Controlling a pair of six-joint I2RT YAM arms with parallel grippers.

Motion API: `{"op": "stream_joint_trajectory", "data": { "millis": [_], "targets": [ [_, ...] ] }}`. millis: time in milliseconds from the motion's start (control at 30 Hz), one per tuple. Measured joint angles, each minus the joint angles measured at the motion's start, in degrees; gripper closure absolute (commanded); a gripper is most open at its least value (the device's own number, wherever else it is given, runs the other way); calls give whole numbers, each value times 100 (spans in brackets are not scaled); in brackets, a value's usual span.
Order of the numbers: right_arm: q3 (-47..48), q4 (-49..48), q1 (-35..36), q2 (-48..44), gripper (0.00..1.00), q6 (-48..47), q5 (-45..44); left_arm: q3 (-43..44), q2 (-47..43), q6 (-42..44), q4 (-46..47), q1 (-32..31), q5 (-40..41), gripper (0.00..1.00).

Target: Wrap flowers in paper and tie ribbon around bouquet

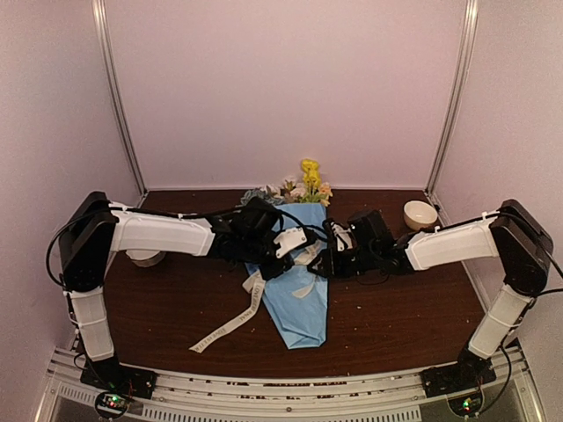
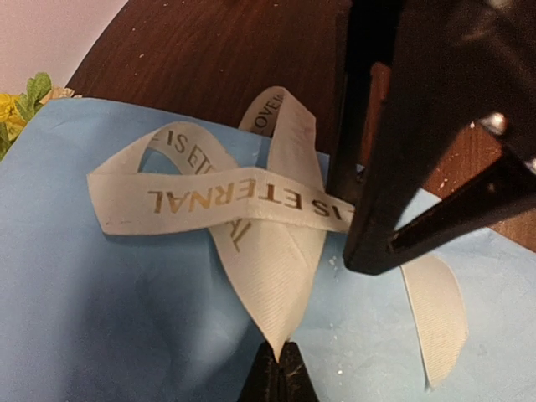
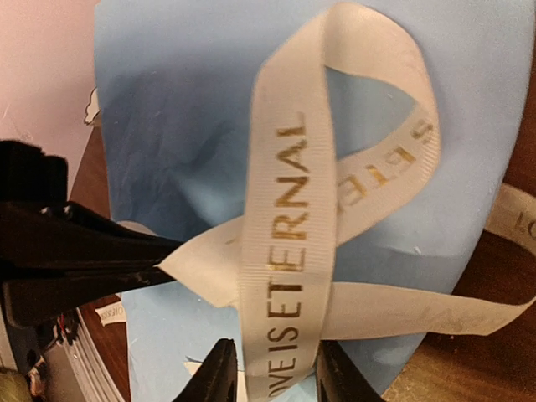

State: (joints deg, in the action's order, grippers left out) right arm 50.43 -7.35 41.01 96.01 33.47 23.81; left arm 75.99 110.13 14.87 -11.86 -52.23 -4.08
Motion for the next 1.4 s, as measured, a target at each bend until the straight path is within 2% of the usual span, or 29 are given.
{"op": "stream_joint_trajectory", "data": {
  "millis": [200, 500, 700, 833, 1033, 1233, 1400],
  "targets": [
    [225, 282, 0, 118, 100, -11, -232, -354, -286, -4, 195, 11, 0, 100],
    [870, 979, -223, 107, 100, -376, -450, -555, -459, -15, 439, 44, -13, 100],
    [2031, 1283, -610, 201, 100, -730, -483, -737, -509, 0, 466, 44, -90, 100],
    [2719, 992, -566, 682, 100, -859, -466, -741, -525, 0, 551, 44, -133, 100],
    [2627, 837, -468, 1403, 100, -960, -417, -866, -688, -24, 846, 85, -396, 100],
    [2299, 979, -413, 1510, 100, -1248, -55, -920, -754, -175, 1226, 238, -761, 100],
    [2175, 1460, -413, 1443, 91, -1853, 516, -1010, -780, -398, 1534, 413, -986, 100]
  ]
}}
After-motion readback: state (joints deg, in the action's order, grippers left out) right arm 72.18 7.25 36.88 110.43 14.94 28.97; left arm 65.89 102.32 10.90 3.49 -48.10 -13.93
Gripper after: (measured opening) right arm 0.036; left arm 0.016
